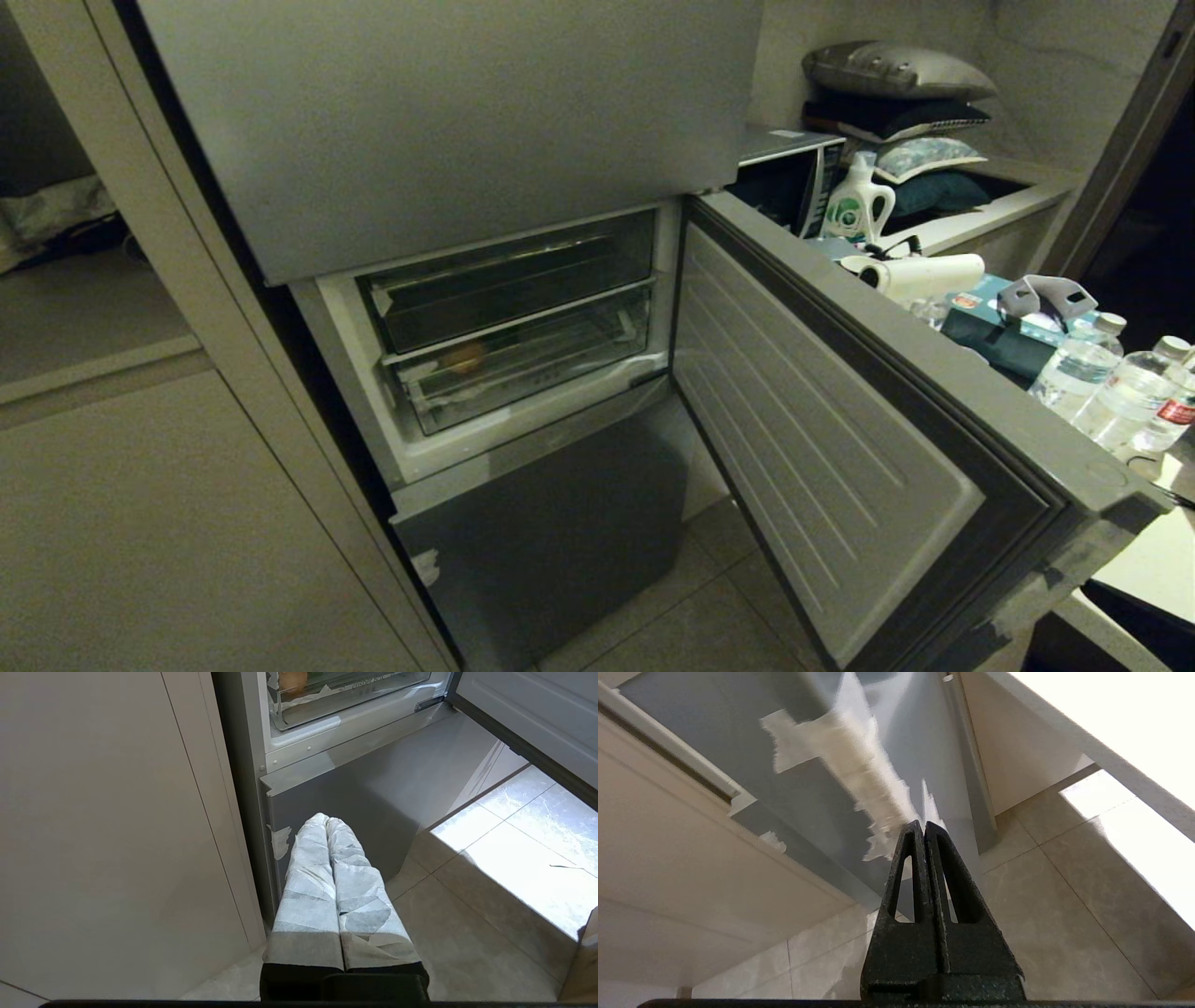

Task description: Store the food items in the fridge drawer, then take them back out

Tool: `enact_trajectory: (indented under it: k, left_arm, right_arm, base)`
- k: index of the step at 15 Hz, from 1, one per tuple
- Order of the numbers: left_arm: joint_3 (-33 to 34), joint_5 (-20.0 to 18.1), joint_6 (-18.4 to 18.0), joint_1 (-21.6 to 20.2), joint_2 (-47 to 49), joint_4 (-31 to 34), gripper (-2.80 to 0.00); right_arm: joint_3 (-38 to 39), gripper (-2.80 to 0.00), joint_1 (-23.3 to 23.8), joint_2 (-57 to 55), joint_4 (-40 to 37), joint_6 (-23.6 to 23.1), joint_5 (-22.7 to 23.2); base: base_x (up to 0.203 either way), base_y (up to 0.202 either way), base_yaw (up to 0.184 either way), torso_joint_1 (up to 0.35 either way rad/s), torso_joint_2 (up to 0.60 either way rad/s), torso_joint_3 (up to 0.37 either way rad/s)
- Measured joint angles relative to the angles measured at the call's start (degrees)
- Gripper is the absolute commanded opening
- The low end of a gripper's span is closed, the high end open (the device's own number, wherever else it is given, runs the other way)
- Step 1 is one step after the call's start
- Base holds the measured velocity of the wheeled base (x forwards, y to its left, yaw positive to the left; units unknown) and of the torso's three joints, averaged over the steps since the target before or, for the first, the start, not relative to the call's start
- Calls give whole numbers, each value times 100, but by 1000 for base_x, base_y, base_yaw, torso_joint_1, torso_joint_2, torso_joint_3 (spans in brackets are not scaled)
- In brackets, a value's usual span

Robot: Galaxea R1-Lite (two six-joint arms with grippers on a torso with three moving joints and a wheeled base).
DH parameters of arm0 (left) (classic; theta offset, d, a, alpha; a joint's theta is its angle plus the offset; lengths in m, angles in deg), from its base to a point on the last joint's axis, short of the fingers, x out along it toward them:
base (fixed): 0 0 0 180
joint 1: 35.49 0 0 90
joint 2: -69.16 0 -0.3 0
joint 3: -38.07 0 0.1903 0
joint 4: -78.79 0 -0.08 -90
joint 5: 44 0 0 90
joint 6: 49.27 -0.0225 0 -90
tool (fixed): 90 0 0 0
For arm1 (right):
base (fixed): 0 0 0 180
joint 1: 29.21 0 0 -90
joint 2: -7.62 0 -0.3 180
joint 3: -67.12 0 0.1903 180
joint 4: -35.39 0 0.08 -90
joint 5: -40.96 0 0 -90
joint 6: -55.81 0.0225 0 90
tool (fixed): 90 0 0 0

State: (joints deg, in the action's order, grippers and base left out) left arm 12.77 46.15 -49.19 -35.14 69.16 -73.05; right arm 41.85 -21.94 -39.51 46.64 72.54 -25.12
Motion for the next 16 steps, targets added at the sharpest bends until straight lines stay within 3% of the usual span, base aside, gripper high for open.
enact_trajectory:
  k: [8,12,16]
  left_arm:
    - [0,0,0,0,0,2,-280]
    - [0,0,0,0,0,0,-280]
    - [0,0,0,0,0,0,-280]
  right_arm:
    - [-128,-280,-135,-53,-1,-3,-188]
    - [-627,-280,-838,-593,8,8,-270]
    - [-838,-280,-2034,-947,38,-16,-378]
  base:
    - [0,0,0,0,0,0]
    - [0,0,0,0,0,0]
    - [0,0,0,0,0,0]
